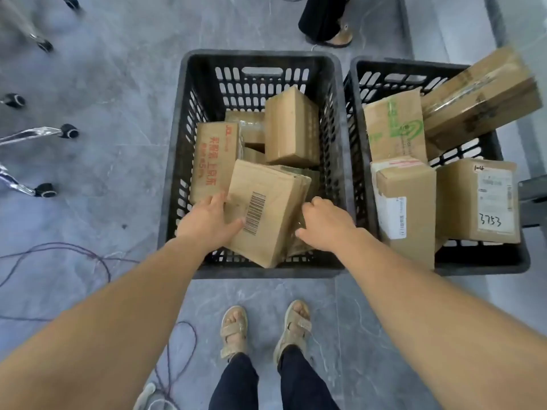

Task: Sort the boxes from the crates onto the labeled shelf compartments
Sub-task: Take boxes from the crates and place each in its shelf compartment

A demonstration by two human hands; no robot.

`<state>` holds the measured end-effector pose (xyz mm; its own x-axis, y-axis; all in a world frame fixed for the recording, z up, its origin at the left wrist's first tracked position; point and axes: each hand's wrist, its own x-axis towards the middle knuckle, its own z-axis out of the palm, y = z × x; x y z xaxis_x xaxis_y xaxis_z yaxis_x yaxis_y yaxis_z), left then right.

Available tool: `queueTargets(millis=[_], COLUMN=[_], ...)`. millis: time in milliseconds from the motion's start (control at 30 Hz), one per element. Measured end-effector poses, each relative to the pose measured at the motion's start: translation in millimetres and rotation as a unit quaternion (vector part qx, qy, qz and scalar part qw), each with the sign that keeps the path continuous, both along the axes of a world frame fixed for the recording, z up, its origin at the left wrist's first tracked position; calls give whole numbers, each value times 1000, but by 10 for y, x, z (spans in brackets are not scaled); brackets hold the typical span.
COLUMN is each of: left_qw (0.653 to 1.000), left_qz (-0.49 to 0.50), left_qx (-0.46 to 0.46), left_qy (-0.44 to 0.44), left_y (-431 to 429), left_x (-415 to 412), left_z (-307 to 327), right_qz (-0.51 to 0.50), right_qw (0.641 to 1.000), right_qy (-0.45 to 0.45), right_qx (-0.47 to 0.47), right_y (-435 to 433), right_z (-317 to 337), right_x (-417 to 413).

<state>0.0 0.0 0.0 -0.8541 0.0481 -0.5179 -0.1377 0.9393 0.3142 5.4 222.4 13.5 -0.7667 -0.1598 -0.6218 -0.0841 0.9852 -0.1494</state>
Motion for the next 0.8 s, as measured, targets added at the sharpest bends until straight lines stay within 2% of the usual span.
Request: queueTargets(millis=[133, 233, 333, 533, 700, 800], left_qw=[989, 959, 937, 928, 956, 959], left_qz=[78, 158, 202, 196, 184, 182], left_qx=[104, 214, 269, 304, 218, 214], left_qy=[-73, -100, -92, -86, -66, -48], left_y=[-13, 10, -8, -79, 5, -57], left_x=[5, -3, -3, -61, -150, -233], left_z=[-226, -338, -271, 263, 894, 1269], right_qz=[-111, -268, -338, -333, -296, -258], right_qw=[993, 948, 911, 902, 906, 910], right_qy=[-38, -120, -140, -106, -33, 31], right_qx=[-26, -121, -189, -255, -302, -324], right_y=[-121, -182, -212, -249, -353, -427], right_z=[-292, -448, -404, 245, 902, 1313], right_x=[29, 30, 30, -33, -111, -171])
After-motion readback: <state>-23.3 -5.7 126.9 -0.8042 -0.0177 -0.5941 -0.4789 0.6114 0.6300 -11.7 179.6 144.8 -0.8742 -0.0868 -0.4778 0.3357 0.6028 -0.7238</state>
